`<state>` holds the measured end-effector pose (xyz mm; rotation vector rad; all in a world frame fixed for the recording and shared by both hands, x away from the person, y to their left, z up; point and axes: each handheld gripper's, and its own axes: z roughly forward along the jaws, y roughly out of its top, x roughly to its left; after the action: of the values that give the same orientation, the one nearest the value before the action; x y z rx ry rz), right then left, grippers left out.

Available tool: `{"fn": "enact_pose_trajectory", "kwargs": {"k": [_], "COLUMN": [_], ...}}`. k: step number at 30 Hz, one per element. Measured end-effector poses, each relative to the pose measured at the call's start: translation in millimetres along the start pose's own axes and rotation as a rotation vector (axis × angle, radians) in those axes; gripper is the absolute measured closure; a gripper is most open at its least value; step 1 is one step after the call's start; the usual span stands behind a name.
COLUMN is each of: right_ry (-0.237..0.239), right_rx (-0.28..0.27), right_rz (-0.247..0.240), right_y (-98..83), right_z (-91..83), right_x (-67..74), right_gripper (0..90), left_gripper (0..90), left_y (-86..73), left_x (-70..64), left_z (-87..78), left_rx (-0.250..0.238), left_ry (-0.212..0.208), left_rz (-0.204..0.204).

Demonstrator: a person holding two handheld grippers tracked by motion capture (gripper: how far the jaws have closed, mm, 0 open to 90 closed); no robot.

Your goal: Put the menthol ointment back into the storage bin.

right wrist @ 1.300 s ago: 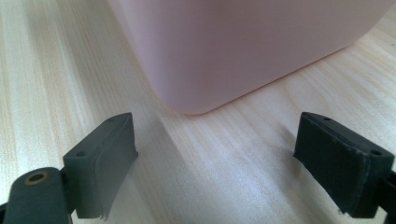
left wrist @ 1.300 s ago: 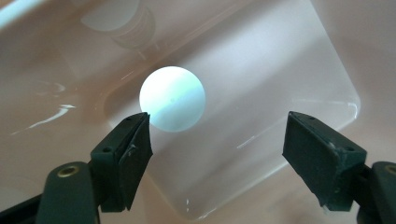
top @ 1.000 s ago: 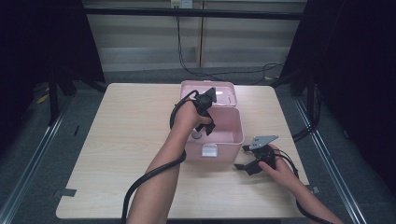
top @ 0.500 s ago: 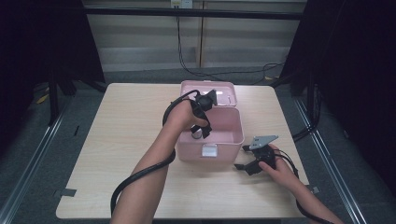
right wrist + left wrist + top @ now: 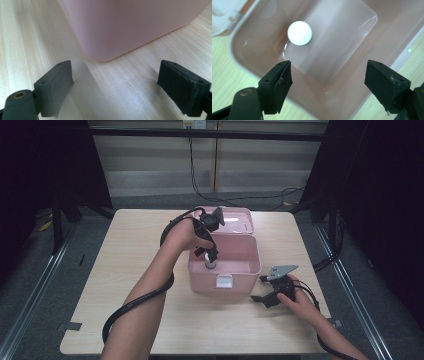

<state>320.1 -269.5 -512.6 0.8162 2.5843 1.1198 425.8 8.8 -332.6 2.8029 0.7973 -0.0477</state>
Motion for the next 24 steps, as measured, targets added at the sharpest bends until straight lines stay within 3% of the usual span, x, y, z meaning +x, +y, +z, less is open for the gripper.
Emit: {"fn": "enact_pose_trajectory", "kwargs": {"k": [12,24], "right_ry": [0.0,0.0], "right_rx": [0.0,0.0], "right_rz": [0.002,0.001], "right_y": [0.0,0.0], "right_z": [0.0,-0.1], "right_x": [0.0,-0.1], "right_gripper": [12.3,12.3], "left_gripper": [21.4,21.3], "left_y": [-26.0,-54.7], "left_x": [9.7,20.6], "left_z": [-25.8,-35.8], "left_rx": [-0.023,-0.032], "left_ry": [0.006,0.004], "left_rz": [-0.024,-0.067]}}
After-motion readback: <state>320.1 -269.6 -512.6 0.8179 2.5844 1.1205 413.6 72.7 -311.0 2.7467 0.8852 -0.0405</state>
